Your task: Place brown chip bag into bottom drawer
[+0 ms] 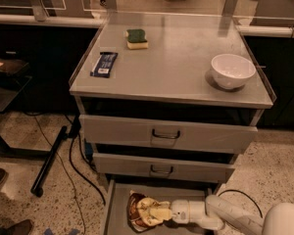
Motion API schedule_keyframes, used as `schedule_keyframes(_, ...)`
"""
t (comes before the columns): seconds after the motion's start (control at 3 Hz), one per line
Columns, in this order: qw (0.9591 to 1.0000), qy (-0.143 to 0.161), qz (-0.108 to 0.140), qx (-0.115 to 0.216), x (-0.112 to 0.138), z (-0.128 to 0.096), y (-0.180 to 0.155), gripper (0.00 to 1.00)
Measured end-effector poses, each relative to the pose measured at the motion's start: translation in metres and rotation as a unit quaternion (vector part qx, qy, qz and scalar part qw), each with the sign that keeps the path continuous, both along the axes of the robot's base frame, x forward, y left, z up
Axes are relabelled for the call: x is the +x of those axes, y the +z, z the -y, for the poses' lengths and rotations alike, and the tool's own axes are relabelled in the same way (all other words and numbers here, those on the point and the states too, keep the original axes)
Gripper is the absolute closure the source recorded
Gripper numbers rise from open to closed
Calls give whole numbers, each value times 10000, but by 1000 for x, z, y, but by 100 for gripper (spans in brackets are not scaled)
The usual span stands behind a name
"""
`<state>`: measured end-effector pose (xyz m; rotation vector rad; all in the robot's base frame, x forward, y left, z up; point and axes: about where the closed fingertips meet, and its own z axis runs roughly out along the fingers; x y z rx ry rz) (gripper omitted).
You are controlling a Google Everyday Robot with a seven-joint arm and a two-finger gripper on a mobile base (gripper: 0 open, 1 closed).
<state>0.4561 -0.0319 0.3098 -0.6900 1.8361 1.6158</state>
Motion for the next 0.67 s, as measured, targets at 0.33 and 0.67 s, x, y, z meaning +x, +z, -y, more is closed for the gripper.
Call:
schedule_keyframes(0.33,9997,-141,-143,104,5,11,-13,100)
schedule_keyframes(0.67,9994,-174,-308,-32,8,18,-26,100)
